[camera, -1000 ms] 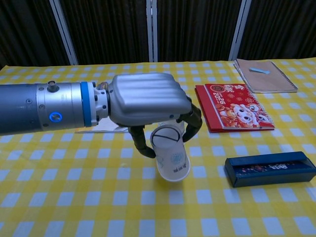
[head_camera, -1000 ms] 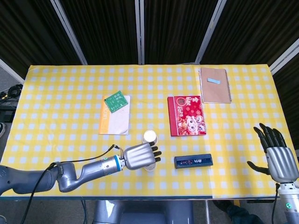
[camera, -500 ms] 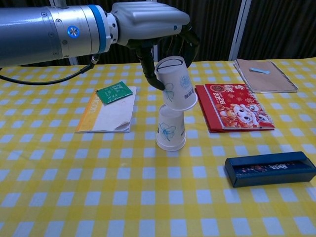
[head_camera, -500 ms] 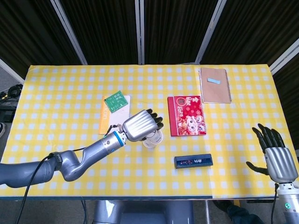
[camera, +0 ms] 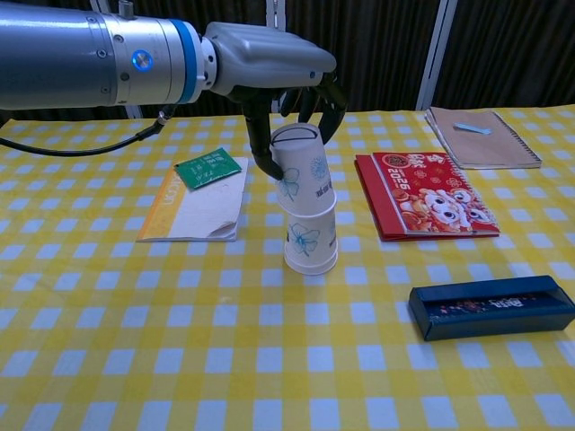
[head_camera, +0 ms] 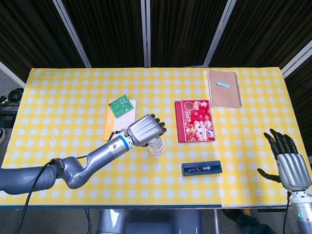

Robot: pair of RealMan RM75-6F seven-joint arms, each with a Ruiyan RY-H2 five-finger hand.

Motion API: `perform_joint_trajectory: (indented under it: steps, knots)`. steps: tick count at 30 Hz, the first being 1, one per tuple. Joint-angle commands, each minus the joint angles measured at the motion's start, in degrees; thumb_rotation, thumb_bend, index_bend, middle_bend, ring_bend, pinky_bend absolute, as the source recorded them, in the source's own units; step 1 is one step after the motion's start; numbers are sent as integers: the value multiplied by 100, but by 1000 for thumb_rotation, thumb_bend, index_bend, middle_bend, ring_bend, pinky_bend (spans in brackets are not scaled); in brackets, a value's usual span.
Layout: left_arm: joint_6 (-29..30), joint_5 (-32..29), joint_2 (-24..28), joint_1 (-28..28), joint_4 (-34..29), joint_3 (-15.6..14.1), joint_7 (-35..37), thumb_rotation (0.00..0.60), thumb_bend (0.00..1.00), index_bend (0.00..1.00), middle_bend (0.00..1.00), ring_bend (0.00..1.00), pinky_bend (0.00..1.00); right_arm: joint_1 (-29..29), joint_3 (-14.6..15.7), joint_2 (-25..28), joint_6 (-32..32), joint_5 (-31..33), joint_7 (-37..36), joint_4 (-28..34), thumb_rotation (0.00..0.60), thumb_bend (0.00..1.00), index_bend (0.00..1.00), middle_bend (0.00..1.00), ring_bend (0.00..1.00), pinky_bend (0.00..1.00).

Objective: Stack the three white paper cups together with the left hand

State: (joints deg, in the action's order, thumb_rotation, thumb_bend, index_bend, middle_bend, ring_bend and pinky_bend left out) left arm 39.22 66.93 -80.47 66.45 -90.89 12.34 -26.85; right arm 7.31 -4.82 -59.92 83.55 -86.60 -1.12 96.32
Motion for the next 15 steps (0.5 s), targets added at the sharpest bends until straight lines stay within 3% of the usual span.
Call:
perform_joint_trajectory:
  steps: [1,15]
  knots:
    - [3,-30,-30,35,33,-38,-48,600,51,505,363,388,416,0,-1,-1,0,3,3,-2,600,0,15,0,0,0]
    - [115,93,-620,141,647,-322,-67,600,50,477,345,383,359,3,1,-5,-10,8,1,-12,600,0,16,0,0,0]
